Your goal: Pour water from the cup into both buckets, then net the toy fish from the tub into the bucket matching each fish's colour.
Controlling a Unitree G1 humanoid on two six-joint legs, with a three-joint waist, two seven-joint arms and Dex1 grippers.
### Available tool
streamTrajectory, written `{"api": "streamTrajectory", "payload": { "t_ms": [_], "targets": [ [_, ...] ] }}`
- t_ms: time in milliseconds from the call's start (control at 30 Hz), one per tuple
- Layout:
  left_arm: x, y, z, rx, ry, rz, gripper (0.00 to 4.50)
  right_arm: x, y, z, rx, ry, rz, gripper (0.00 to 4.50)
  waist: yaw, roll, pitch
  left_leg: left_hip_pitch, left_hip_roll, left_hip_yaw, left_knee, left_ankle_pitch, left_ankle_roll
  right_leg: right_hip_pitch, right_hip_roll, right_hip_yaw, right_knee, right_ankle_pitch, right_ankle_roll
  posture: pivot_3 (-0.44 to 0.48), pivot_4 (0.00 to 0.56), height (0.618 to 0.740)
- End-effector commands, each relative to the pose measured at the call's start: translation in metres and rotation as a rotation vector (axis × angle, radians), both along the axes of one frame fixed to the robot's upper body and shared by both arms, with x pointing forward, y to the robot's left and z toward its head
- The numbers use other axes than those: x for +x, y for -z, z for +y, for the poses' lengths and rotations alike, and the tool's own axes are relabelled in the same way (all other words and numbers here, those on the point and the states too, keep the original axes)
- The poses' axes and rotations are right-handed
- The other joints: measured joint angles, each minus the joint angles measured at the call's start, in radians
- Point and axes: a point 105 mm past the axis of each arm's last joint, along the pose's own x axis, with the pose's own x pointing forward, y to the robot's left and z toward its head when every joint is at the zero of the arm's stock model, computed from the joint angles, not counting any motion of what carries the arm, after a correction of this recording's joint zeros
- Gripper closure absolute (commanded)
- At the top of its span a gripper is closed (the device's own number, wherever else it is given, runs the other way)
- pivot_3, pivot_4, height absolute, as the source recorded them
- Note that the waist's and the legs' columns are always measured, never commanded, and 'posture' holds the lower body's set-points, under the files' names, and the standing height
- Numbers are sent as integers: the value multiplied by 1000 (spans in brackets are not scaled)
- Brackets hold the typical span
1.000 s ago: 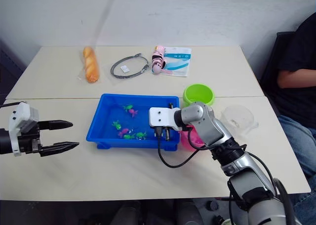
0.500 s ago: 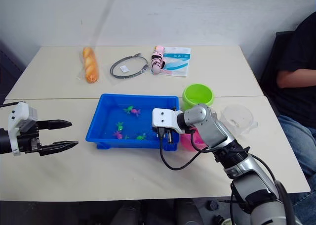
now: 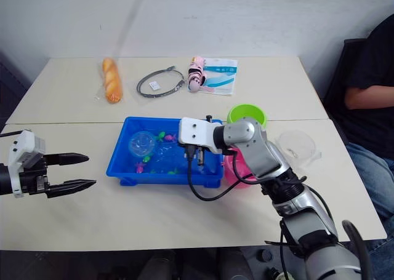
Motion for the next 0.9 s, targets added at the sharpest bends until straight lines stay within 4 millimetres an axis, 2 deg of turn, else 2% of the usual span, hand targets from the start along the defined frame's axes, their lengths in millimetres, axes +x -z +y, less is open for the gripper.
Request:
{"api": "streamTrajectory", "payload": {
  "t_ms": [33,200,433,600,767,900],
  "targets": [
    [0,-14,0,26,9,-51,22,-8,-1,13,-13,-54,-42,4500,1,0,0,0,0,0,0,0,0,0,0,0,0,0,0,0,150,740],
    [-4,-15,6,38,-11,-51,22,2,14,12,-97,-44,-114,4500,0,0,0,0,0,0,0,0,0,0,0,0,0,0,0,0,150,740],
    [-8,-15,9,43,-26,-48,22,21,12,-1,-139,8,-205,4500,-2,0,0,0,0,0,0,0,0,-1,0,0,0,0,0,0,150,740],
    [-9,-15,9,42,-28,-48,22,18,16,0,-167,-27,-219,4500,-1,0,0,-1,0,0,0,0,0,-1,0,0,0,0,0,0,150,740],
    [-9,-15,13,45,-38,-44,22,12,24,12,-193,-71,-242,4500,-3,0,0,-1,0,0,0,0,0,-1,0,0,0,0,0,0,150,740],
    [-8,-15,21,55,-58,-46,22,10,22,22,-190,-87,-256,4500,-2,0,0,-1,0,0,0,0,0,-1,0,0,0,0,0,0,150,740]
  ]
}}
